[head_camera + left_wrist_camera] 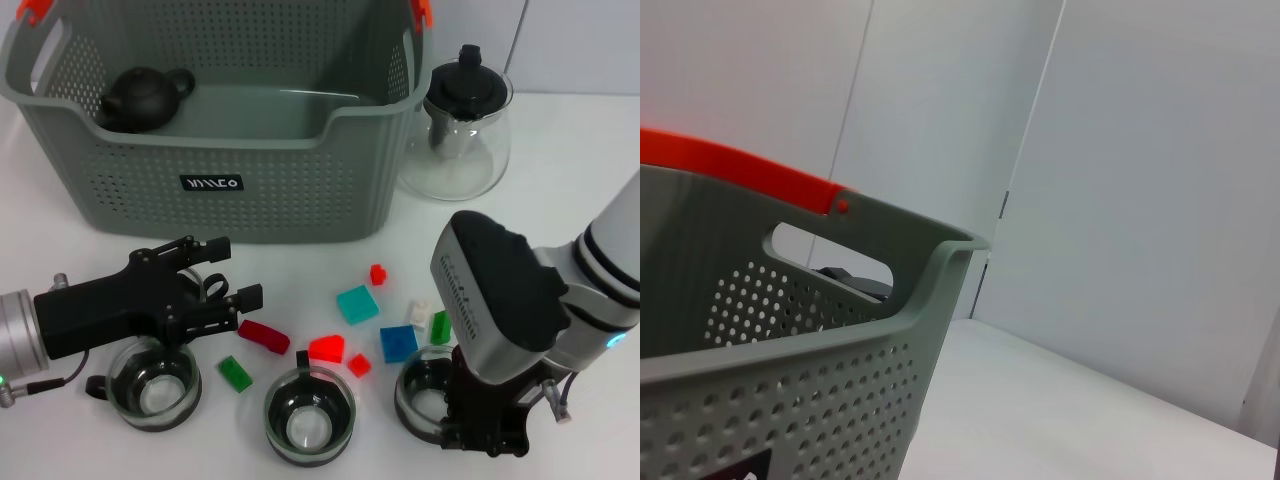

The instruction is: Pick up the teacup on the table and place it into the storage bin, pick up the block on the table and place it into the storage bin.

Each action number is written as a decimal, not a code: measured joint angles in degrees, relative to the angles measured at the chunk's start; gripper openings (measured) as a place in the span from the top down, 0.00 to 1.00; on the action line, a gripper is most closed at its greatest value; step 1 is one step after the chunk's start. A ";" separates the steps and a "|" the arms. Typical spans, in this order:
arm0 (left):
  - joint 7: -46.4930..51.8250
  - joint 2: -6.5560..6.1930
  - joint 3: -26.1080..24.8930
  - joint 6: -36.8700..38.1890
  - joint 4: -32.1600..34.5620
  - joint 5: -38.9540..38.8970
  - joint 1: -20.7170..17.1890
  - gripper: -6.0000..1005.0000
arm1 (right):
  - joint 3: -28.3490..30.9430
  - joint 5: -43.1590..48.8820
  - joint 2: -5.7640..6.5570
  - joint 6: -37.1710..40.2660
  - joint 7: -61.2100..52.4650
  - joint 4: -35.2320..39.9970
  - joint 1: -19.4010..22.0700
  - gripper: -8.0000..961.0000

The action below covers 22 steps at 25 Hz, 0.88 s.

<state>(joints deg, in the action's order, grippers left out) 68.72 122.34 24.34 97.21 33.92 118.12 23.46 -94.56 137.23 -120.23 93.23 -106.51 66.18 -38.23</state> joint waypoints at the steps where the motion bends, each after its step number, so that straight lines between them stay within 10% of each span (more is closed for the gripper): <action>1: -0.05 0.00 0.00 0.04 0.00 0.00 0.00 0.16 | 0.57 -0.02 0.03 0.28 0.16 0.43 0.23 0.80; 9: -0.49 -0.01 -0.08 0.30 0.07 0.00 -0.04 0.16 | 6.35 -0.07 0.13 4.51 1.18 2.56 0.92 0.93; 22: -1.21 -0.78 -2.86 2.18 1.23 0.39 -2.08 0.16 | 39.13 -19.77 1.33 19.98 8.71 11.28 1.02 0.93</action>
<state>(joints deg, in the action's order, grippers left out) 67.50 121.56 21.48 99.39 35.15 118.51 21.38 -55.43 117.47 -118.90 113.21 -97.80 77.46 -37.21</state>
